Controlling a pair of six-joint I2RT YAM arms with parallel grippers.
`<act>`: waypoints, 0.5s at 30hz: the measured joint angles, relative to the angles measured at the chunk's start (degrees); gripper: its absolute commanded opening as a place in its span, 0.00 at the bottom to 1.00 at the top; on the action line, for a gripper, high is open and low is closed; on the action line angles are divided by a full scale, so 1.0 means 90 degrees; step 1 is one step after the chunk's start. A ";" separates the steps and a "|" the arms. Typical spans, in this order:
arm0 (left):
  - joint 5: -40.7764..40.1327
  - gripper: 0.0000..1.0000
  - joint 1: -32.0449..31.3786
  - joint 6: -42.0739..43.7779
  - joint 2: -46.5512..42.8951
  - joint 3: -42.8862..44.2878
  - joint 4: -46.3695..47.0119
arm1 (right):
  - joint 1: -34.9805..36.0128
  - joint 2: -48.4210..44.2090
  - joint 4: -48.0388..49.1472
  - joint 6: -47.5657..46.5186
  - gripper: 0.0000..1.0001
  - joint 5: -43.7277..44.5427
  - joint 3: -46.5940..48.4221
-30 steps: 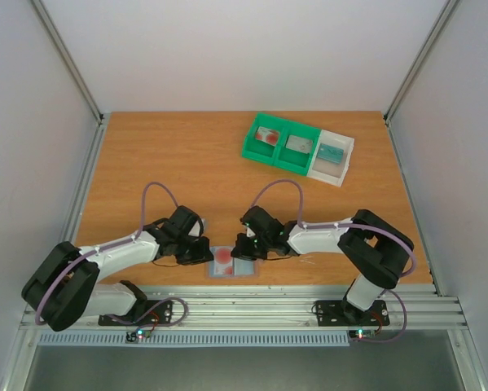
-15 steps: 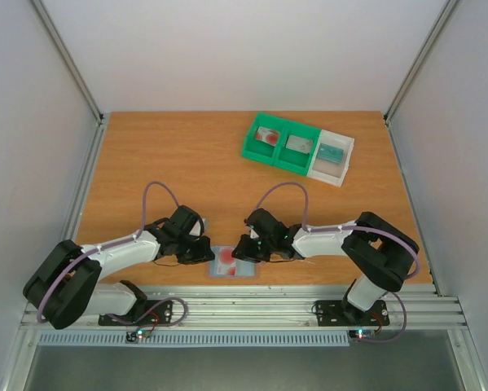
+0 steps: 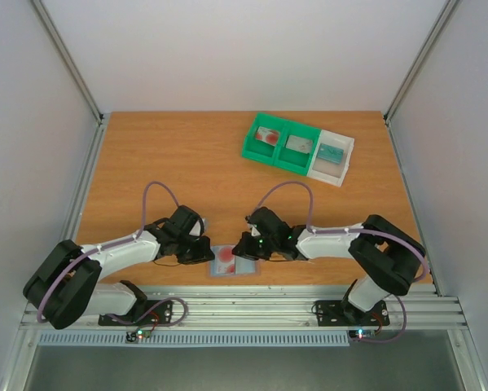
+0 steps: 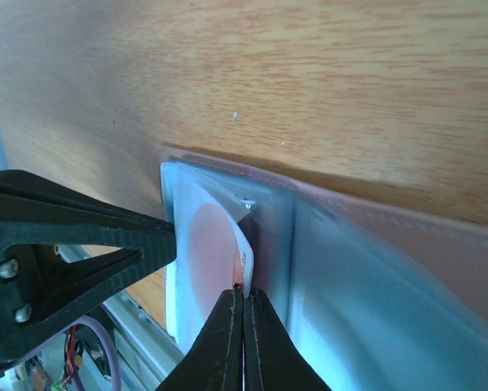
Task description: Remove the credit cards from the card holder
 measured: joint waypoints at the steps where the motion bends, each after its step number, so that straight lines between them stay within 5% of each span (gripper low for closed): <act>1: -0.0005 0.05 0.0000 0.0000 0.0000 0.0000 0.0000 | -0.0002 -0.0107 -0.0090 -0.0012 0.01 0.0041 0.0000; 11: -0.0015 0.06 0.0000 0.0024 0.0010 0.0002 0.0000 | -0.0070 -0.1066 -0.1214 -0.0216 0.01 0.0573 0.0000; 15: -0.0012 0.16 0.0000 0.0022 0.0005 0.0022 -0.0022 | -0.0075 -0.1474 -0.1673 -0.0289 0.01 0.0775 0.0000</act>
